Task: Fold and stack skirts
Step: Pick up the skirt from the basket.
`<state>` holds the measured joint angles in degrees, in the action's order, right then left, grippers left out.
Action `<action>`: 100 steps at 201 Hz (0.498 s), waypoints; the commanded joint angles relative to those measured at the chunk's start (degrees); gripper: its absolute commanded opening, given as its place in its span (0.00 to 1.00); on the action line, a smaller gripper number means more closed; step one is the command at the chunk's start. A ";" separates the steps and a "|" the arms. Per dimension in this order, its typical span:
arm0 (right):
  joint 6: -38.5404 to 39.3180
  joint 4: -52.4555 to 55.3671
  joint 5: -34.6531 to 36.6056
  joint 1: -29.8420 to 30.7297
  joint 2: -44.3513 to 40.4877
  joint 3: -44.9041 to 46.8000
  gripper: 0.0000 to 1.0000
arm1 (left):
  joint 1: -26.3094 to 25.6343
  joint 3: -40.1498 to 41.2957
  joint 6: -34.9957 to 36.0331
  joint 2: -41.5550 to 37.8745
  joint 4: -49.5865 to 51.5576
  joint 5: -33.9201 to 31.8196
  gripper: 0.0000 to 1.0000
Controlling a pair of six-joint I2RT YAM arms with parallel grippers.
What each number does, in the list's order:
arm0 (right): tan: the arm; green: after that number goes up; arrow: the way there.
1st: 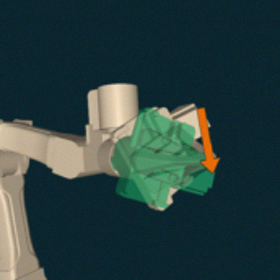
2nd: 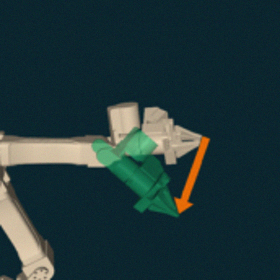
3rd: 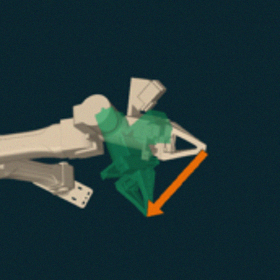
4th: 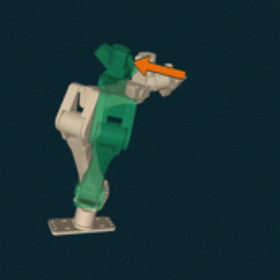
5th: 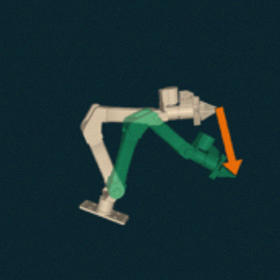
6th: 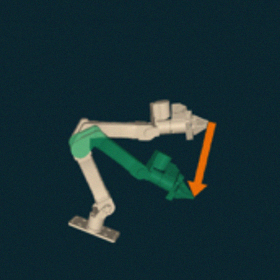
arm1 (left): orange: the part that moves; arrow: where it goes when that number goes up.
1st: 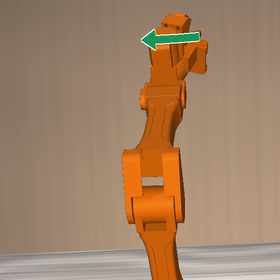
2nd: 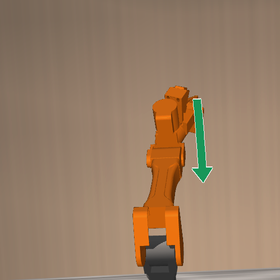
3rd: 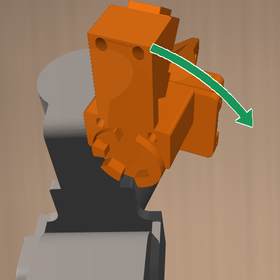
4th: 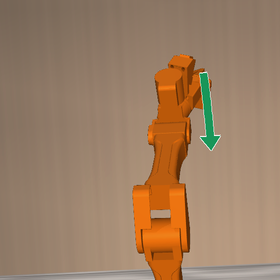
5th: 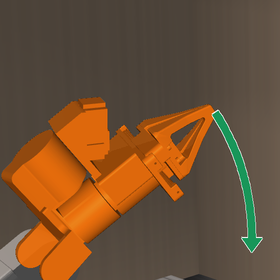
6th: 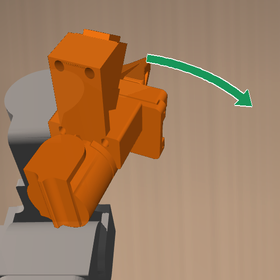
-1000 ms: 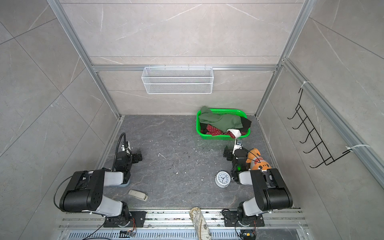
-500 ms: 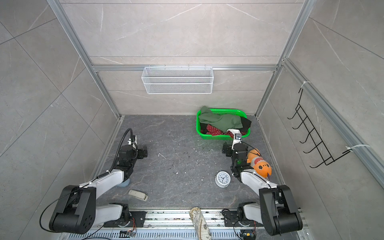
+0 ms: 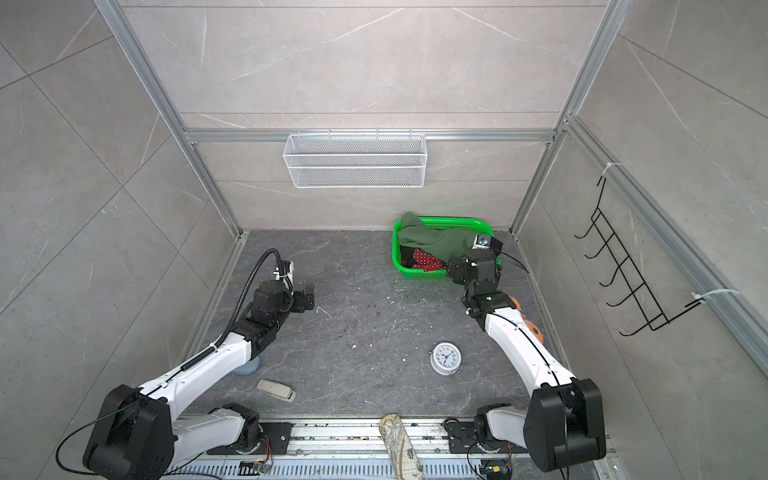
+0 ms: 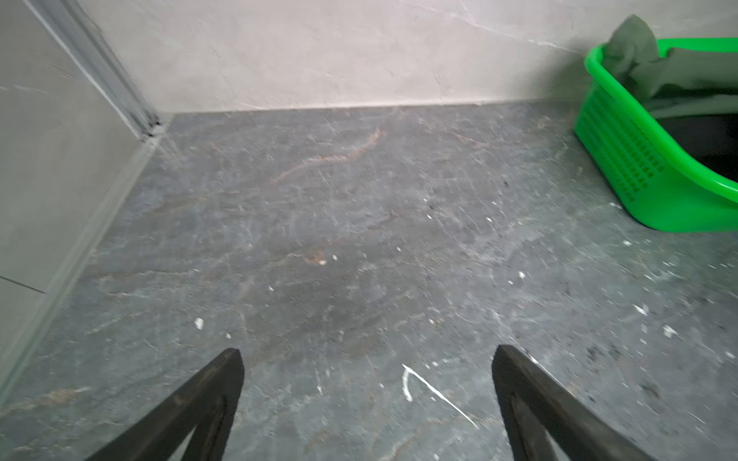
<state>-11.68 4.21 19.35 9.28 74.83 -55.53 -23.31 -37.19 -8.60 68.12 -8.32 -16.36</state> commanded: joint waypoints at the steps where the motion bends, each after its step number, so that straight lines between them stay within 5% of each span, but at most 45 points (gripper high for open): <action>1: -3.12 9.81 4.04 0.46 3.52 -4.41 0.98 | -2.01 -3.18 -2.82 0.74 0.59 1.09 1.00; 100: -2.74 22.86 -0.13 0.47 20.76 -33.79 0.99 | -7.92 -8.51 -3.62 12.67 -3.72 3.58 1.00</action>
<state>-13.98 20.16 20.56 9.43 90.37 -82.30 -30.22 -42.46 -10.74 79.42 -8.99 -14.83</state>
